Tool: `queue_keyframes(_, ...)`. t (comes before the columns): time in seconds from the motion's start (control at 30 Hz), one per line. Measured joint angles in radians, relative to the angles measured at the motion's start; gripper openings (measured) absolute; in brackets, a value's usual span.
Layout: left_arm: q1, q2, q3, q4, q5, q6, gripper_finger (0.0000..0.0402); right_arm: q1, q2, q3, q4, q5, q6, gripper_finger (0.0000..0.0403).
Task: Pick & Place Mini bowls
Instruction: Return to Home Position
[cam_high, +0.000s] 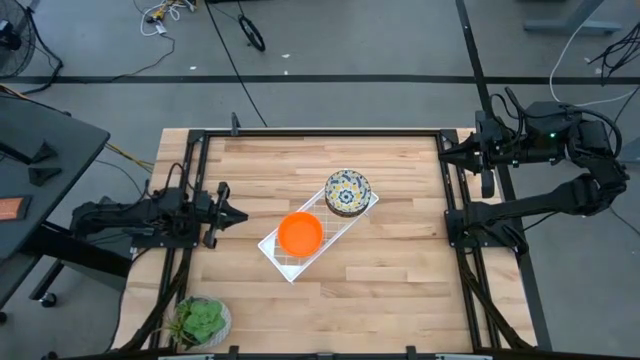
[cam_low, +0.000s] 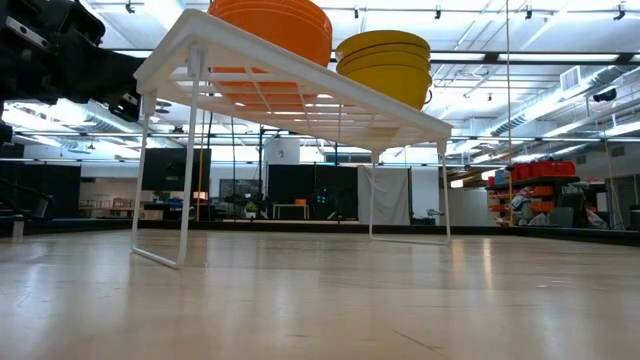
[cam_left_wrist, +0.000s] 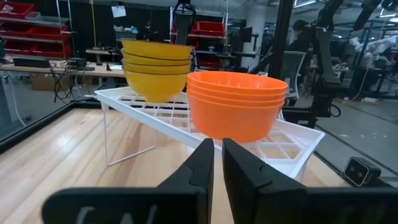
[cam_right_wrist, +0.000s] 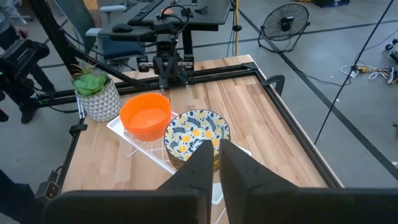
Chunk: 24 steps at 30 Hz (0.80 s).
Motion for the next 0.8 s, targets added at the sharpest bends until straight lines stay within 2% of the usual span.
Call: queue_keyframes(0.8,0.001,0.0,0.0,0.012,0.0,0.0,0.0035,0.0,-0.001,0.0,-0.018,0.008,-0.034,0.0032)
